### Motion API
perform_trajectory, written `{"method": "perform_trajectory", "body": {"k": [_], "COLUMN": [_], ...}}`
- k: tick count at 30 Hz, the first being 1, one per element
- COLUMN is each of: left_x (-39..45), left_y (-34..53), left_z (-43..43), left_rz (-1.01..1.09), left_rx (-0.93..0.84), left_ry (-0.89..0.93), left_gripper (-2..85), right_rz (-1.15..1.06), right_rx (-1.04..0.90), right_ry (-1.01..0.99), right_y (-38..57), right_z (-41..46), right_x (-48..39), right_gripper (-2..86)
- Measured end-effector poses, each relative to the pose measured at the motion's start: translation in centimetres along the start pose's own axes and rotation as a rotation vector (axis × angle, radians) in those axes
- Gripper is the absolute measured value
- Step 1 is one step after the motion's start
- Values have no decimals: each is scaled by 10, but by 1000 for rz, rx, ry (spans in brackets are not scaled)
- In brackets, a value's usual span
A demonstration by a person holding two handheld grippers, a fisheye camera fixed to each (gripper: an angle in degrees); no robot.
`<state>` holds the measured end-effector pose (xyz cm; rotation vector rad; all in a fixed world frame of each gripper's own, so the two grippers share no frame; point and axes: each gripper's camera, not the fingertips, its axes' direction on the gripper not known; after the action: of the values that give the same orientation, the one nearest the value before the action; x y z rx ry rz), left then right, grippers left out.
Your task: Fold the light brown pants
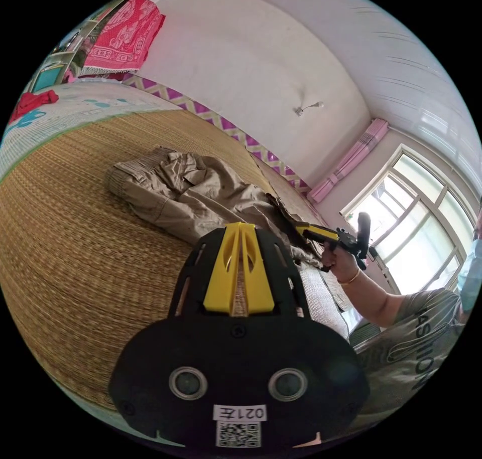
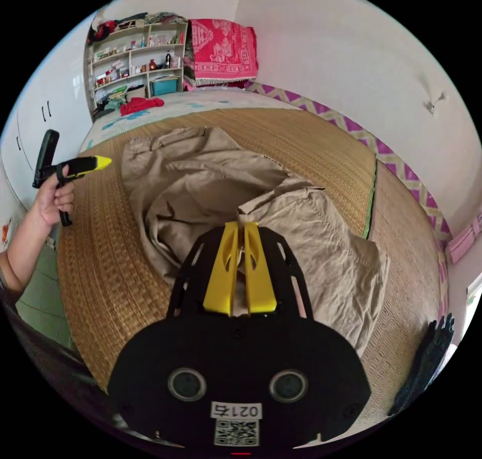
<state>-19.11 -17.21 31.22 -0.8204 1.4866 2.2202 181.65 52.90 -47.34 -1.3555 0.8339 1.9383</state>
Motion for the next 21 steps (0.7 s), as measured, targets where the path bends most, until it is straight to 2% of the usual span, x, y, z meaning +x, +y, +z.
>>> {"method": "perform_trajectory", "body": {"k": [2, 5, 6, 8, 10, 12, 14, 16, 17, 19, 21], "left_x": [-3, -13, -16, -36, -54, -70, -92, -109, -119, -130, -133], "left_y": [-13, -30, -34, -48, -56, -62, -72, -82, -89, -101, -110], "left_z": [3, -4, -8, -31, -50, -65, -77, -72, -63, -43, -35], "left_rz": [-4, -48, -59, -124, -191, -260, -351, -413, -450, -494, -529], "left_rx": [-9, 6, 15, 43, 78, 111, 147, 128, 101, 41, 64], "left_ry": [3, -40, -45, -57, -61, -71, -92, -78, -61, -35, -12], "left_gripper": [-5, 22, 37, 83, 93, 98, 103, 113, 124, 132, 127], "right_rz": [-1, -8, -7, 40, 64, 100, 94, 14, -9, -2, 29], "right_rx": [7, -150, -123, -79, -19, 35, -59, -217, -159, -197, -143], "right_ry": [-75, -109, -119, -268, -325, -246, -105, -93, -77, -84, -155], "right_y": [-23, -39, -40, -51, -57, -60, -64, -59, -52, -50, -37], "right_z": [-6, 42, 35, -1, -32, -50, -24, 18, 4, -11, -44], "right_x": [13, 19, 24, 52, 73, 92, 102, 89, 84, 81, 85], "right_gripper": [14, 42, 49, 75, 64, 33, 3, -2, -4, -5, -5]}}
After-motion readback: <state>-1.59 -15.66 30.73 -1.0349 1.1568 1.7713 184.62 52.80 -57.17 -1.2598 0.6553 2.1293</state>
